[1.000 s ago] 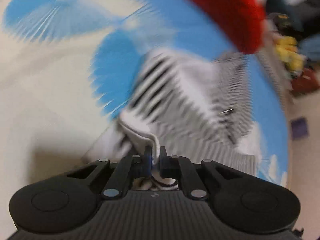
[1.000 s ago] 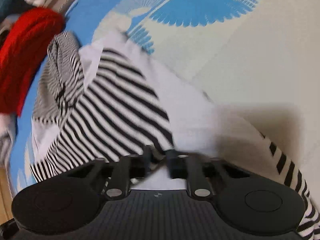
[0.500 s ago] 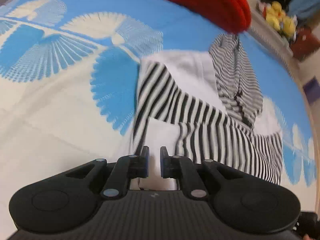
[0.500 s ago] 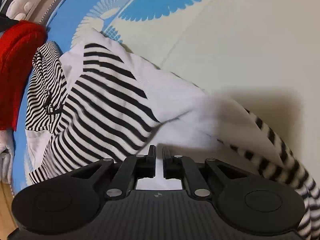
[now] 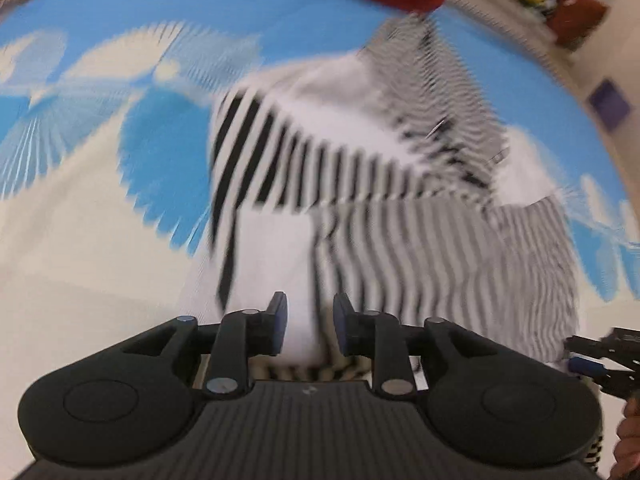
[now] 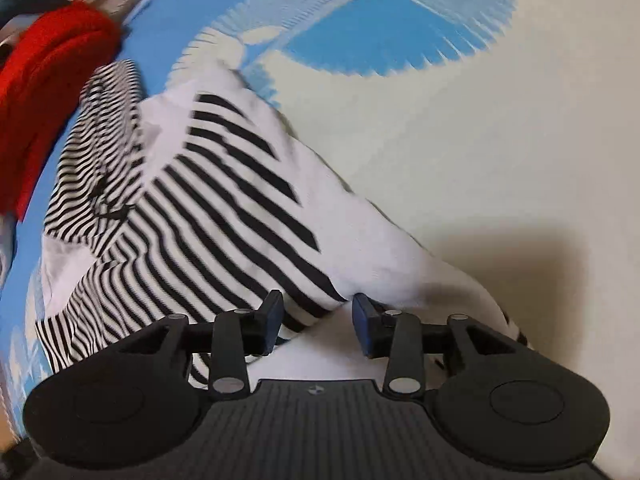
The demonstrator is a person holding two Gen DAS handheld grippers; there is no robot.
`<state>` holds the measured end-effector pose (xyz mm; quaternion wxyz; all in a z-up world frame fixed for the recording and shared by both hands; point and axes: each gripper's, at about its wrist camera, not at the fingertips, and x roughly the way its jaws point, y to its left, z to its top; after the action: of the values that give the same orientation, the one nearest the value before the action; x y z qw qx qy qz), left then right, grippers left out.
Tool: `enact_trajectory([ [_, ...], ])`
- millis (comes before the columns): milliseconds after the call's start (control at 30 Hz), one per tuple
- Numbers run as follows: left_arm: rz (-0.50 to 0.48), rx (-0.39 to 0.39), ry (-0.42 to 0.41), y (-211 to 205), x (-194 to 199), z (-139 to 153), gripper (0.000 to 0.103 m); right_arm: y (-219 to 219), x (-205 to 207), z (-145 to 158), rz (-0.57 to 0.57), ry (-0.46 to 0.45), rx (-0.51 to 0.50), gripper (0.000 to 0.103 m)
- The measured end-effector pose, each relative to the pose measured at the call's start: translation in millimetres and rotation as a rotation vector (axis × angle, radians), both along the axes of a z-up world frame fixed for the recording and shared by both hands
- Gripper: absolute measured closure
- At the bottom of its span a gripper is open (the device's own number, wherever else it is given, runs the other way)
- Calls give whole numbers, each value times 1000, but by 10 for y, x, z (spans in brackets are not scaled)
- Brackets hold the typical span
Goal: Fold small clothes
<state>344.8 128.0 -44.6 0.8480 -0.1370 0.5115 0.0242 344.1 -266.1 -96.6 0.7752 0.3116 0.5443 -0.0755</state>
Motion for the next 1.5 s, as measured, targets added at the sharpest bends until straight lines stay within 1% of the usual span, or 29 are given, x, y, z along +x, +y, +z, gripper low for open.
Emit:
enact_trajectory([
  [33,-3,19,-6,-15,4,15,64,15,12,40,12,-14,-27,63],
  [100,12,93,3,-56,42,28,64,27,4,106,15,-28,-82,63],
  [133,18,121,-9,-48,20,73,64,49,4,208,24,-59,-134,62],
  [167,17,144,-25,-67,8,130,64,131,-17,331,48,-106,-186,62],
  [233,7,159,-52,-91,9,269,63,263,-24,598,129,-229,-286,62],
  [267,7,161,-65,-91,1,328,62,333,-50,735,170,-290,-326,62],
  [333,7,170,-89,-76,-35,462,61,418,-103,949,226,-374,-384,61],
  [433,0,184,-109,-68,-39,592,61,472,-226,1210,255,-442,-406,61],
  [533,9,174,-131,-52,-48,707,60,500,-369,1526,250,-482,-365,61],
  [600,7,170,-149,-47,-69,773,54,528,-406,1743,234,-513,-323,59],
  [633,8,169,-158,-42,-89,803,45,555,-413,1831,227,-531,-321,53],
  [667,10,169,-167,-38,-106,822,40,611,-405,1890,218,-547,-339,45],
  [700,15,178,-173,-39,-120,838,34,650,-384,1907,210,-567,-372,41],
  [733,17,192,-171,-49,-120,846,34,692,-357,1881,204,-584,-413,38],
  [767,17,206,-168,-65,-110,851,34,715,-340,1807,191,-592,-464,38],
  [800,16,214,-171,-74,-108,857,34,711,-330,1711,181,-596,-486,38],
  [833,15,222,-177,-84,-111,860,34,705,-332,1603,184,-592,-487,38],
  [867,15,230,-178,-94,-115,858,33,707,-301,1479,203,-549,-477,39],
  [933,25,239,-184,-102,-120,851,32,697,-221,1316,242,-477,-409,41],
  [967,35,232,-192,-99,-121,852,29,705,-192,1290,257,-461,-387,41],
  [1067,95,217,-207,-73,-113,877,27,760,-98,1264,301,-442,-395,41],
  [1200,141,201,-222,-76,-87,898,26,726,-48,1271,303,-427,-376,41],
  [1300,144,152,-231,-100,-57,894,27,700,-29,1250,309,-414,-394,41],
  [1367,145,135,-231,-141,-31,891,30,665,-19,1230,311,-404,-386,41],
  [1500,112,179,-251,-326,16,889,31,565,-16,1217,314,-390,-393,41],
])
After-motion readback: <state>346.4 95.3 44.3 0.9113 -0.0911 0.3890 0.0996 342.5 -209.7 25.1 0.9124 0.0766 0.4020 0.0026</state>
